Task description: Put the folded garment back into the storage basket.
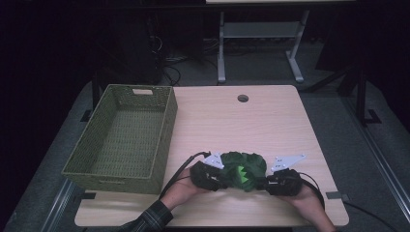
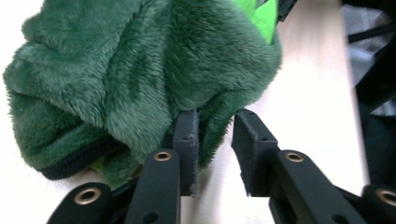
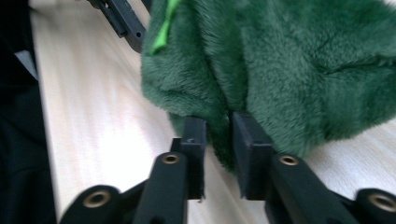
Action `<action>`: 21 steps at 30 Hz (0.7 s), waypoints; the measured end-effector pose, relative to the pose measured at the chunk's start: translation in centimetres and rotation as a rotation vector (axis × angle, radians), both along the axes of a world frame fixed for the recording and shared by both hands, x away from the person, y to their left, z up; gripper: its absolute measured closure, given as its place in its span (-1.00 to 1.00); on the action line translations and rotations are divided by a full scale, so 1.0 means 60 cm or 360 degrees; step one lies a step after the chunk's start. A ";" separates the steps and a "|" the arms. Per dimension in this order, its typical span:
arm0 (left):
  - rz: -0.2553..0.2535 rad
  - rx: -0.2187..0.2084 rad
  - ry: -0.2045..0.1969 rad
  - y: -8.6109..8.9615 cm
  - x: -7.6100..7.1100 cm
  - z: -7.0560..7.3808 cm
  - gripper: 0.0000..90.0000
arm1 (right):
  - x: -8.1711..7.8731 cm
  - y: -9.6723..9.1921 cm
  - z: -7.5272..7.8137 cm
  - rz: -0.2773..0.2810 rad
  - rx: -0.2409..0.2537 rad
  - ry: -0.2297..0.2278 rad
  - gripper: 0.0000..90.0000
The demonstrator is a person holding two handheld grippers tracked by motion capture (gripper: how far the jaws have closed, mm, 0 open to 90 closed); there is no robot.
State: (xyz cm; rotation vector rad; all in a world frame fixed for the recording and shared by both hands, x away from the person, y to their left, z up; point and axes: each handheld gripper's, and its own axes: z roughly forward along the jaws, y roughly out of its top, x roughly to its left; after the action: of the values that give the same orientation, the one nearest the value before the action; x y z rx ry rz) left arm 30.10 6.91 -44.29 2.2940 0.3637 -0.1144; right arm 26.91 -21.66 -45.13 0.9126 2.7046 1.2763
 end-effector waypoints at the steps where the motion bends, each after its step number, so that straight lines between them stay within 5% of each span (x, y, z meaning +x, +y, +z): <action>1: -0.0001 -0.0013 0.0002 0.002 -0.002 0.003 0.50 | -0.004 -0.003 0.004 0.0009 0.0022 0.0002 0.58; 14: -0.0017 -0.0083 -0.0023 0.016 -0.028 0.036 0.41 | -0.032 -0.010 0.038 0.0064 0.0103 -0.0016 0.34; 21: 0.0062 -0.0104 -0.0085 0.008 -0.008 0.044 0.76 | -0.012 -0.012 0.043 -0.0007 0.0100 -0.0086 0.82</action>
State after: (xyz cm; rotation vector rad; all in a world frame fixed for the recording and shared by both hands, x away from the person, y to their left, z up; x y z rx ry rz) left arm 29.63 7.38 -41.62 2.2196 0.3715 -0.0445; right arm 26.17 -22.36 -42.56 0.8762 2.6345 1.3716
